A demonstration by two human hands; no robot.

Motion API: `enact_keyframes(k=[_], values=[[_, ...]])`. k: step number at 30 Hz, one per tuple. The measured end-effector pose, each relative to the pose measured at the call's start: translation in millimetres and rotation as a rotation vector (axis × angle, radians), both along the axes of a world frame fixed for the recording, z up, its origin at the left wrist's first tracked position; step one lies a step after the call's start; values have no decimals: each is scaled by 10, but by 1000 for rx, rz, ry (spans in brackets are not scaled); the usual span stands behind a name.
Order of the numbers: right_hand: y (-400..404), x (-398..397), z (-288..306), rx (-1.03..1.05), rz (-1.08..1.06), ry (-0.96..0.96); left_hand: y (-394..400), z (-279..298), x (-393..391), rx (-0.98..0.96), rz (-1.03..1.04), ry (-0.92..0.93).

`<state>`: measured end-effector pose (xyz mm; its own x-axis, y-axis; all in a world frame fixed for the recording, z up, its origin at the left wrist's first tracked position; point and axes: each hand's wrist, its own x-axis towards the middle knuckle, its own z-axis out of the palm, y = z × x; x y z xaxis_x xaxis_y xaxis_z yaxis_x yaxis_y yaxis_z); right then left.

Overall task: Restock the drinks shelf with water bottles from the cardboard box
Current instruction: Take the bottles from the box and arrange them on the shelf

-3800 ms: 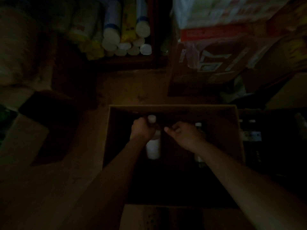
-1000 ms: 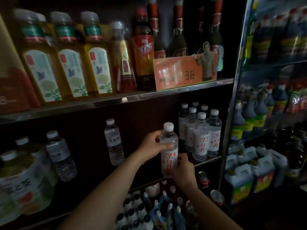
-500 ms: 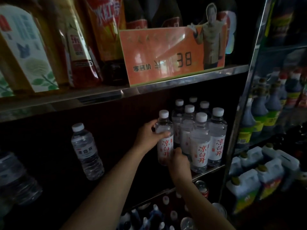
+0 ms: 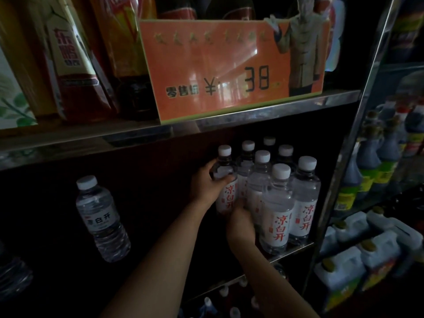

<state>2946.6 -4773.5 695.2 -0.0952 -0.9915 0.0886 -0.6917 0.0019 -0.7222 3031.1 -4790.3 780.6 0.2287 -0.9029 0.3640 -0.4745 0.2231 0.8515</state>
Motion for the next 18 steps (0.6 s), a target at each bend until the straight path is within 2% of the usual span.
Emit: enact_keyframes(k=[4,6,9,12,15,18], values=[[-16,16,11,12,-7,36,4,6,-2,15,-17,19],[17,13,18,-4,-10,60,81,50,0,84,-61,15],[46,-17,92,21,46,-52,320,134,86,258,-151,58],[33,-33,167,115,110,0,635,95,297,416,-105,95],[160,30,267,203,128,-26,1024,24,581,461,-71,74],[434,148,387,194,145,-15,1488,3,905,453,-16,75]])
